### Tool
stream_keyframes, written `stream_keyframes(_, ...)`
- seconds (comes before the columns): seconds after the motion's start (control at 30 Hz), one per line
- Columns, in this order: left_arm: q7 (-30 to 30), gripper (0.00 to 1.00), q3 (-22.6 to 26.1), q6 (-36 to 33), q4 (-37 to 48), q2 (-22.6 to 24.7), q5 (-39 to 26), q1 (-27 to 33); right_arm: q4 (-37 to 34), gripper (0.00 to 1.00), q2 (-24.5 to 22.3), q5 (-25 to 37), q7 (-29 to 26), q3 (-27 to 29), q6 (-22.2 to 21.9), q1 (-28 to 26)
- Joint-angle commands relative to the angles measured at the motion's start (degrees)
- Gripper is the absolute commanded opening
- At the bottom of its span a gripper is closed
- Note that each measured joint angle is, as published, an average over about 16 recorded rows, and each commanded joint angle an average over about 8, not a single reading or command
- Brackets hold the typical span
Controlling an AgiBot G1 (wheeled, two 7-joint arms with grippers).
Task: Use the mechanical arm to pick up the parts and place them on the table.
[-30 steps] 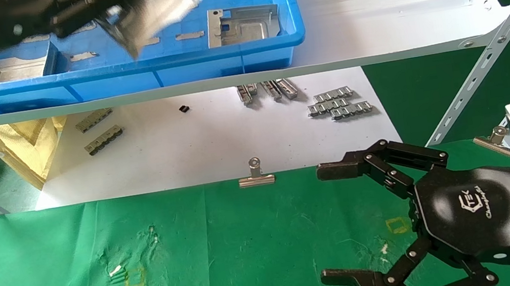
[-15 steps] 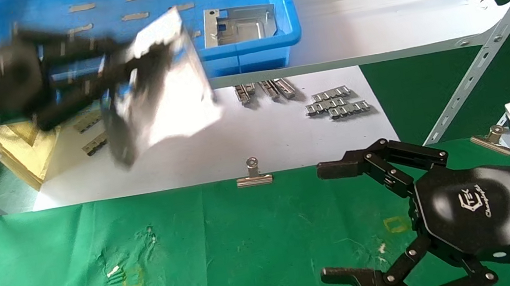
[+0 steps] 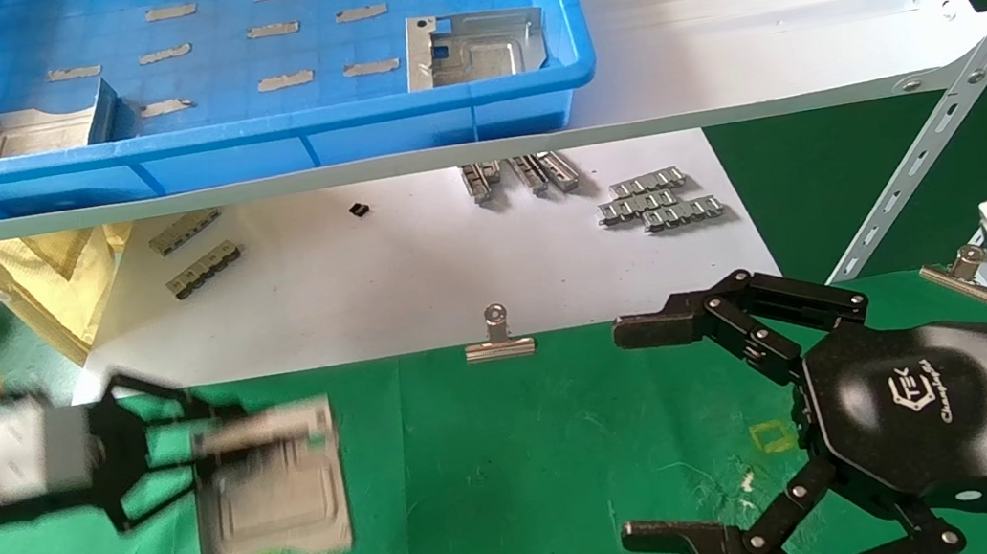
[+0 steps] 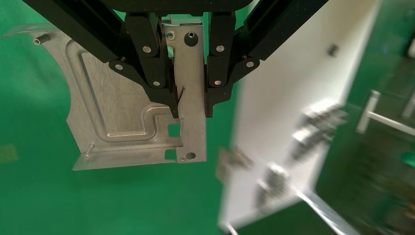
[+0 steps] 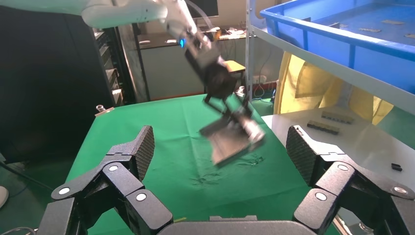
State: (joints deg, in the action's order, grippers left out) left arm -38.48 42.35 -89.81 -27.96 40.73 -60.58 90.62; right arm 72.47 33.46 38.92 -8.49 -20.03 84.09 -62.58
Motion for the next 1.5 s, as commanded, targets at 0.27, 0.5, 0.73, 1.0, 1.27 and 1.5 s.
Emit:
stream_keyframes(0.27,-9.42,0.41,3.34,0.59,9.64,3.4,-4.98,0.84,0.0,1.0,0.0,0.0,0.0,-0.01,0.0,0.0)
stream_keyframes(0.5,-13.55,1.0,4.74,1.78,15.22,5.79,-7.12,1.62,0.0,1.0,0.0,-0.01,0.01,-0.01,0.0,0.0)
stream_keyframes(0.73,-15.71,1.0,4.34,0.54,18.81,6.81,-6.43,3.27,0.0,1.0,-0.01,-0.01,0.01,-0.02,-0.01,0.0)
stream_keyframes(1.0,-9.48,1.0,1.98,-1.86,18.6,5.39,0.28,2.23,0.0,1.0,-0.01,-0.02,0.01,-0.02,-0.01,-0.01)
stream_keyframes(1.27,0.57,1.0,-1.31,-2.13,18.19,4.04,9.67,-3.36,-0.01,1.0,-0.01,-0.02,0.02,-0.02,-0.02,0.01)
stream_keyframes(1.5,0.32,1.0,-1.49,-2.14,18.14,3.95,10.16,-3.68,-0.01,1.0,-0.01,-0.02,0.02,-0.02,-0.02,0.01)
